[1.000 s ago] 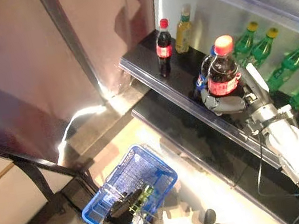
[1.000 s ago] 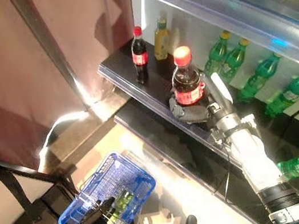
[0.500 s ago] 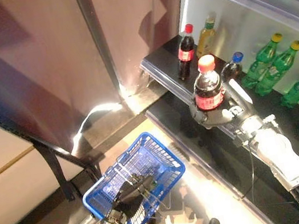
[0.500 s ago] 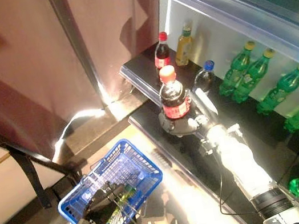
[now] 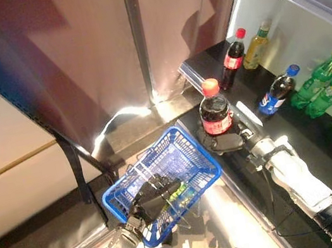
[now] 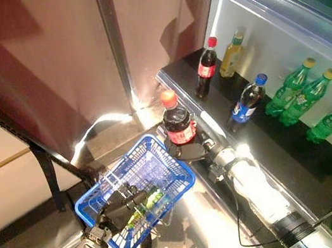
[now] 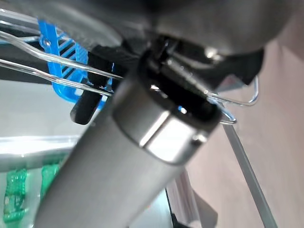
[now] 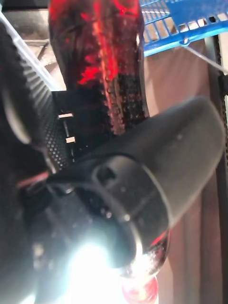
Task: Pick up the drink and place into the basket.
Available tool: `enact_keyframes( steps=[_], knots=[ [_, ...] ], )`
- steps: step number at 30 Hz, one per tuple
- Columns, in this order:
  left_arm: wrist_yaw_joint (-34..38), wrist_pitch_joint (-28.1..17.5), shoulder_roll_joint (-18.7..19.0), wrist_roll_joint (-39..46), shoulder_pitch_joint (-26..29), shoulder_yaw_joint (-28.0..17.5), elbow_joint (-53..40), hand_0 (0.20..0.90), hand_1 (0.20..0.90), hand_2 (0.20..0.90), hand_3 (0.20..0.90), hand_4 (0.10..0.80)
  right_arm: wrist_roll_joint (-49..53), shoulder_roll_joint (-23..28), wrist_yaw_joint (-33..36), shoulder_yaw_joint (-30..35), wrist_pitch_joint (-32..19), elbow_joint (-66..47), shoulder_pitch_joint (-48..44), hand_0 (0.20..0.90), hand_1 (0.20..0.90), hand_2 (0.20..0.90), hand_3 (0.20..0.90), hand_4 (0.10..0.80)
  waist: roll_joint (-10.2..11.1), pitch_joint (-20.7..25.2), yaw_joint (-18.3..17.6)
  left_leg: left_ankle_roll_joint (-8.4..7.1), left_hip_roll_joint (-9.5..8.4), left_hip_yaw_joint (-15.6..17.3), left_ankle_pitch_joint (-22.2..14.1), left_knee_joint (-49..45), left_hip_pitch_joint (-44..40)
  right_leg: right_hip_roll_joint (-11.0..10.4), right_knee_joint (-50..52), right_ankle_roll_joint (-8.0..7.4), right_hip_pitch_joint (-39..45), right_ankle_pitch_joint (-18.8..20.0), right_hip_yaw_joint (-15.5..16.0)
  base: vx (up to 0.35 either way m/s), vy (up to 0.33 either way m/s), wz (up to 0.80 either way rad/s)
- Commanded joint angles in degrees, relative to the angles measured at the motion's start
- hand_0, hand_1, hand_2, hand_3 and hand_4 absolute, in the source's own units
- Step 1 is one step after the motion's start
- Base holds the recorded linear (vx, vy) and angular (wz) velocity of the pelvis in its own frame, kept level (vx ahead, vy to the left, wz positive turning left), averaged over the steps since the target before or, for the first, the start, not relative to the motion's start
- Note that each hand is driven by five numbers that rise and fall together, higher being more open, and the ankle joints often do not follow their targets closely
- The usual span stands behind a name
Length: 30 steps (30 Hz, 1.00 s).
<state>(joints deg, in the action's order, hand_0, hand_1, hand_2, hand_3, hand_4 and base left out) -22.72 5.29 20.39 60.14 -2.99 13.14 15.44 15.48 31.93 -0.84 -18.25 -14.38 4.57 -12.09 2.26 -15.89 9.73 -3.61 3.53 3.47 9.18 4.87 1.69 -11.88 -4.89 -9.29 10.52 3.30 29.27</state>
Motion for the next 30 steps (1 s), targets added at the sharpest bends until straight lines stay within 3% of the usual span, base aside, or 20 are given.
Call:
enact_keyframes(
  steps=[1,16,30],
  knots=[
    [-5.88,-6.58,-0.16,6.35,8.58,2.0,-15.39,0.3,0.3,0.3,0.2,0.1,4.54,0.23,2.88,-0.58,-8.44,-7.86,-7.21,0.3,0.3,0.3,0.2,0.1,0.53,9.4,1.4,0.29,-0.85,2.6,-5.87,0.13,-4.11,2.19,1.11,0.56,0.4,-1.57,-0.43,0.007,-0.01,0.08],
    [-5.68,-4.36,0.7,7.75,10.34,4.69,-25.12,0.3,0.3,0.3,0.2,0.1,5.49,-0.65,2.59,-4.36,-8.41,-8.58,-8.27,0.3,0.3,0.3,0.2,0.1,1.06,9.34,3.04,0.31,-1.02,-0.1,-5.4,0.13,-3.4,2.06,1.72,0.51,0.71,-2.05,0.18,0.004,-0.009,0.06],
    [-7.36,0.39,0.29,13.58,11.8,6.34,-33.3,0.3,0.3,0.3,0.2,0.1,3.42,-1.55,3.88,-8.35,-8.13,-8.34,-8.22,0.3,0.3,0.3,0.2,0.1,1.05,9.32,4.27,-0.02,-1.38,-2.61,-4.86,0.13,-2.63,2.08,1.55,0.58,0.87,-2.07,0.74,0.001,-0.002,0.02]
  ],
)
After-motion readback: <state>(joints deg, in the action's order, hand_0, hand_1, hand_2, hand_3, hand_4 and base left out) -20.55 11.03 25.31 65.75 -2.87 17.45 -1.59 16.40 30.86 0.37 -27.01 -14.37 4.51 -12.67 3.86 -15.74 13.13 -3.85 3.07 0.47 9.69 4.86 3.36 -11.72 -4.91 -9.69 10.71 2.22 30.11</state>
